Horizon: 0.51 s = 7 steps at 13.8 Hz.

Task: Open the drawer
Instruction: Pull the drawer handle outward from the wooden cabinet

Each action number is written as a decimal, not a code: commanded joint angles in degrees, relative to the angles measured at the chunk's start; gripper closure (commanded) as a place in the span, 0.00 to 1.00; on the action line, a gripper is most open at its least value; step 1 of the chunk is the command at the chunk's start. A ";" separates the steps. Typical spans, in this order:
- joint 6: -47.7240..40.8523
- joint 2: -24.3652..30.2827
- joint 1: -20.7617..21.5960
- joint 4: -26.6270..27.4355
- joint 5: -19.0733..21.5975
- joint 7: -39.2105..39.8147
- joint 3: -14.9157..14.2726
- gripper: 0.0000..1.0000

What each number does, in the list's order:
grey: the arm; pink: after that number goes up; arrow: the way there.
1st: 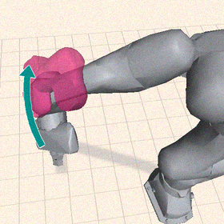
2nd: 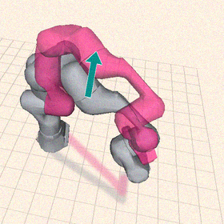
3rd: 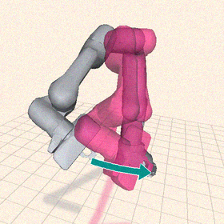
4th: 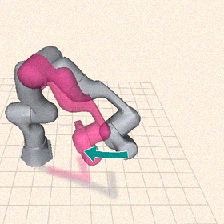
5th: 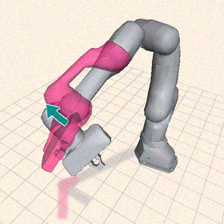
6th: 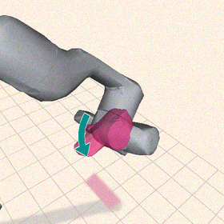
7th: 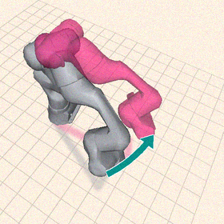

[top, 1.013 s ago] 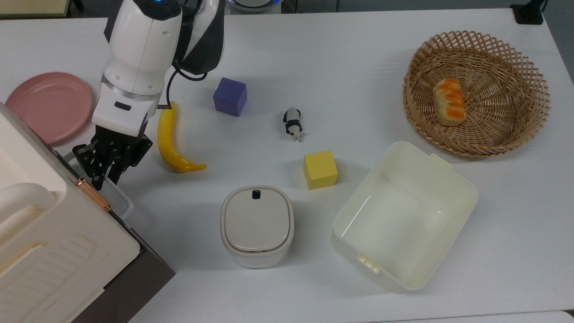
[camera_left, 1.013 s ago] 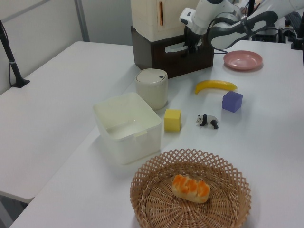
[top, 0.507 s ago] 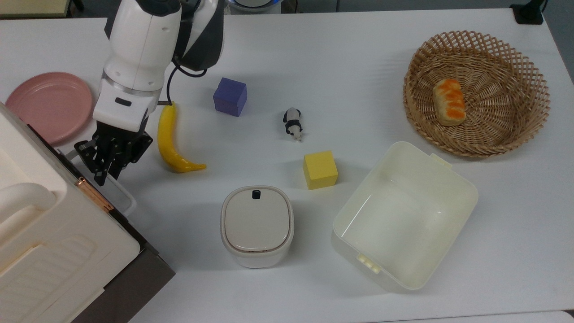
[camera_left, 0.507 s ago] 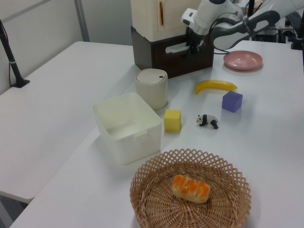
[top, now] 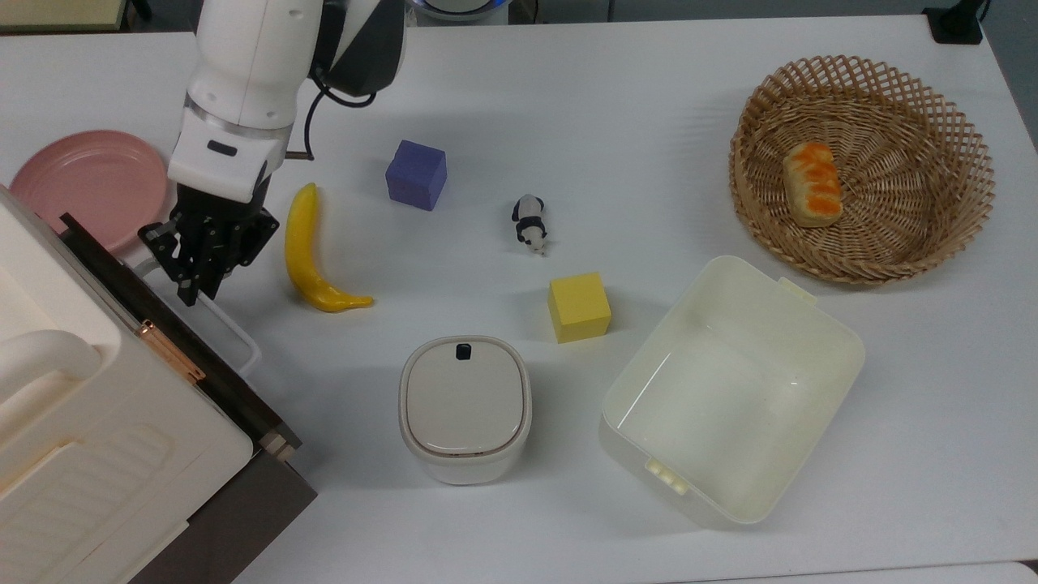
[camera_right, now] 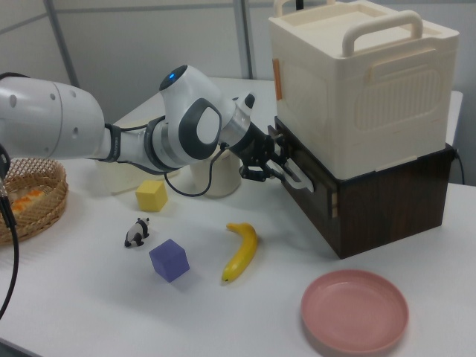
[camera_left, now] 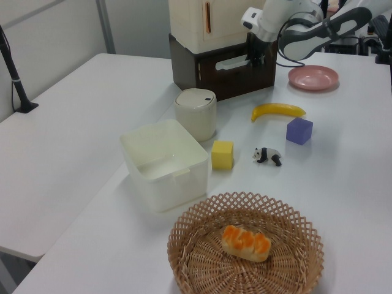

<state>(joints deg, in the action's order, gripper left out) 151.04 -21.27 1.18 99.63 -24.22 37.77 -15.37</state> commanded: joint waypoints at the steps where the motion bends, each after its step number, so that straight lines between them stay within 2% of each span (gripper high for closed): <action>1: 0.92 5.01 1.19 7.15 -1.35 0.37 -0.54 0.81; 7: 0.57 9.05 2.42 13.21 -1.35 0.11 -0.19 0.81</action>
<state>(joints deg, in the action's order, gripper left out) 152.21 -17.88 1.91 104.46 -24.54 37.92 -15.35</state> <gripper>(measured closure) 0.806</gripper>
